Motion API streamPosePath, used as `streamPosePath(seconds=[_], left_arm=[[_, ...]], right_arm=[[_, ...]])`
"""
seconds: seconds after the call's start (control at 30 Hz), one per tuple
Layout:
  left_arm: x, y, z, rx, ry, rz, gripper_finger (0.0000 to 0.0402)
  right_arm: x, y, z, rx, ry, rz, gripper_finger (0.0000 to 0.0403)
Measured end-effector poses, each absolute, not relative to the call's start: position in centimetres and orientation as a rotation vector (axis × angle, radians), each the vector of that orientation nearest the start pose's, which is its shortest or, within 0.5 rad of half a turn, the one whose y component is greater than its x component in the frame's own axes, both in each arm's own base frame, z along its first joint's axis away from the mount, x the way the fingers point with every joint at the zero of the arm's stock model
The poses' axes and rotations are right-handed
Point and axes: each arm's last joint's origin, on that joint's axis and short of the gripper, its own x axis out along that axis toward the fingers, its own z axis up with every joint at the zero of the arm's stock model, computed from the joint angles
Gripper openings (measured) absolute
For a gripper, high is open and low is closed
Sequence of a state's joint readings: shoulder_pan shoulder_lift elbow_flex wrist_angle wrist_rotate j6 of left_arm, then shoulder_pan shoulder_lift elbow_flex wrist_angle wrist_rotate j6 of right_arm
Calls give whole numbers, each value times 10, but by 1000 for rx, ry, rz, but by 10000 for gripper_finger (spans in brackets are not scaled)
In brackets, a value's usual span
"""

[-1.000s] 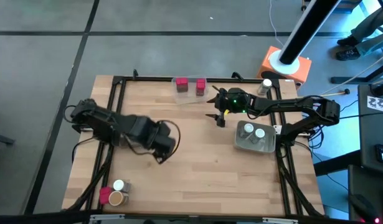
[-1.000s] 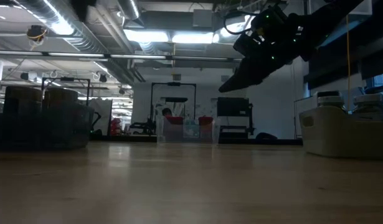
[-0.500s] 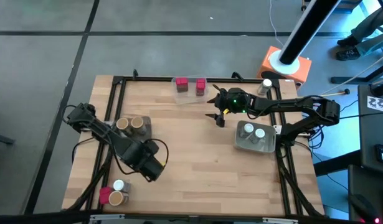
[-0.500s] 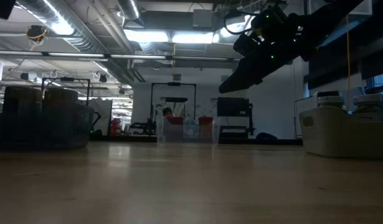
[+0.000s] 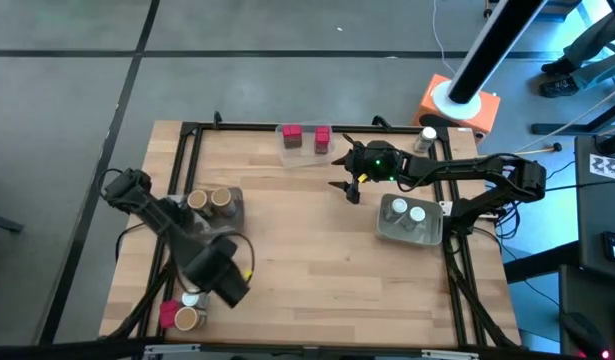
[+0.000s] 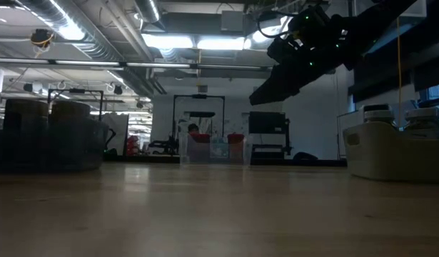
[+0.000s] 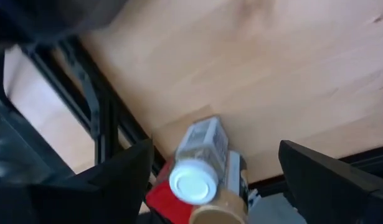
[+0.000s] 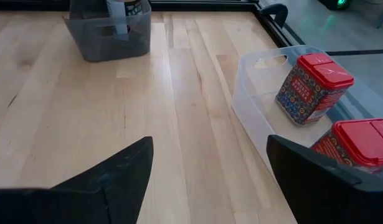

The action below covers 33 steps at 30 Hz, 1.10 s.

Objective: Sort spices by type
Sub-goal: Put the bottom white spice bottle into the gray bin

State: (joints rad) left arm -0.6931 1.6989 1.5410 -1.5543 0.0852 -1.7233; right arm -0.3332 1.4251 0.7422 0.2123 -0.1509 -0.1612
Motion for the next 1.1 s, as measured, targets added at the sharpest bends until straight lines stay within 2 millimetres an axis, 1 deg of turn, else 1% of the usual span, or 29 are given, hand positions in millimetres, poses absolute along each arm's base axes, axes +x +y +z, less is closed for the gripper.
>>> streamPosePath(seconds=[0.23, 0.5, 0.57, 0.8, 0.97, 1.1], left_arm=[[199, -220, 290, -844, 1481, 966, 322], [178, -234, 290, -863, 1433, 1061, 320], [174, -236, 286, -861, 1431, 1063, 320], [166, -243, 257, -851, 1433, 1049, 320], [166, -241, 244, -846, 1426, 1046, 320], [167, -243, 236, -875, 1426, 1020, 320]], right_arm=[[281, -93, 213, -45, 472, -141, 314], [281, -93, 213, -46, 468, -142, 314], [281, -93, 213, -46, 468, -142, 314], [281, -93, 213, -47, 466, -142, 314], [281, -93, 214, -48, 463, -142, 314], [281, -93, 214, -48, 462, -142, 314]])
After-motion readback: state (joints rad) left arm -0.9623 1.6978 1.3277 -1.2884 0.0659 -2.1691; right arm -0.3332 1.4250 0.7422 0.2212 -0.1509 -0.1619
